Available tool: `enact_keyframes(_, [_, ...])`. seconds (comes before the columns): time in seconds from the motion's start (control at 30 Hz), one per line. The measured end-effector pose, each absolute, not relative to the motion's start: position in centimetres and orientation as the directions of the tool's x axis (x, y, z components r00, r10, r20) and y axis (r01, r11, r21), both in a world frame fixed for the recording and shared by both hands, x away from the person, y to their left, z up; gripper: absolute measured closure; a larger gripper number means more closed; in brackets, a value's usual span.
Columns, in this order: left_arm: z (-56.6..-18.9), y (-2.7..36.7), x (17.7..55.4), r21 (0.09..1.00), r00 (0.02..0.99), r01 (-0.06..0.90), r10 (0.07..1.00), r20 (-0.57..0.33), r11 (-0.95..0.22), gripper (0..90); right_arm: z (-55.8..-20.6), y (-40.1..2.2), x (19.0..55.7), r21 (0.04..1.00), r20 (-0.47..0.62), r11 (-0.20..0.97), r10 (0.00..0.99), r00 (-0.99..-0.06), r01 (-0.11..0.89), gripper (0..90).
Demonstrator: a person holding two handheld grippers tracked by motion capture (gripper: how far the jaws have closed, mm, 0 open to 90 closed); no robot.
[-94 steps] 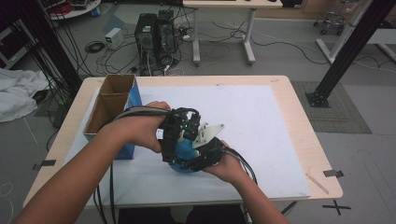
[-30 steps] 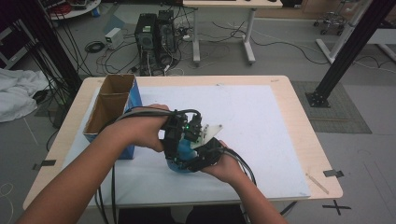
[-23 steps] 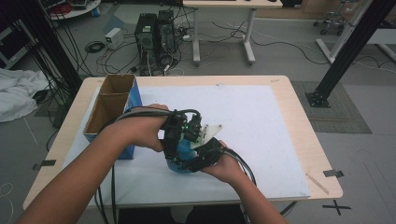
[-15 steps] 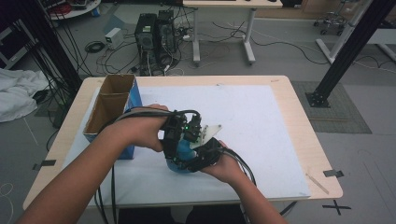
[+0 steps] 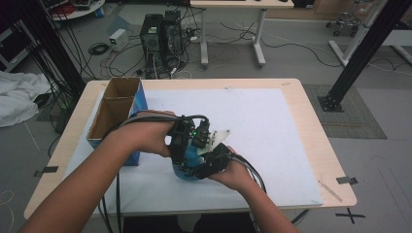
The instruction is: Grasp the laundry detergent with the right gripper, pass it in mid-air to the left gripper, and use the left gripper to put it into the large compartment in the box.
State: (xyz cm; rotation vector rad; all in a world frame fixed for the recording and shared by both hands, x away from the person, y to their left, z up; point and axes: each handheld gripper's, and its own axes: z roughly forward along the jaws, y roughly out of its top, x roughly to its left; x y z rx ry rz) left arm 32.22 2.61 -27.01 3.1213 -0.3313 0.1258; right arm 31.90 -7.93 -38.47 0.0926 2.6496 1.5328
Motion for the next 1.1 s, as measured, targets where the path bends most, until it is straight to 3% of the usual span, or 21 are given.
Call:
enact_keyframes(0.5, [-25.9, 2.2, 31.9, -0.023, 0.97, -0.216, -0.217, 0.111, -0.976, 38.8, -37.7, -8.5, 31.8, 0.873, -0.08, 0.487, 0.113, -0.99, -0.015, 44.7])
enact_keyframes(0.57, [-25.7, 2.3, 32.0, -0.016, 0.975, -0.196, -0.196, 0.102, -0.981, 38.9, -37.5, -8.8, 31.9, 0.883, -0.048, 0.469, 0.124, -0.991, 0.016, 36.1])
enact_keyframes(0.77, [-25.0, 3.0, 32.3, -0.011, 0.98, -0.169, -0.169, 0.104, -0.986, 38.8, -37.1, -9.8, 32.0, 0.889, -0.01, 0.454, 0.137, -0.99, 0.054, 25.5])
enact_keyframes(1.1, [-23.1, 4.4, 33.4, 0.0, 0.994, -0.072, -0.072, 0.086, -0.997, 38.7, -36.4, -11.8, 32.1, 0.873, -0.007, 0.482, 0.167, -0.986, 0.076, 21.9])
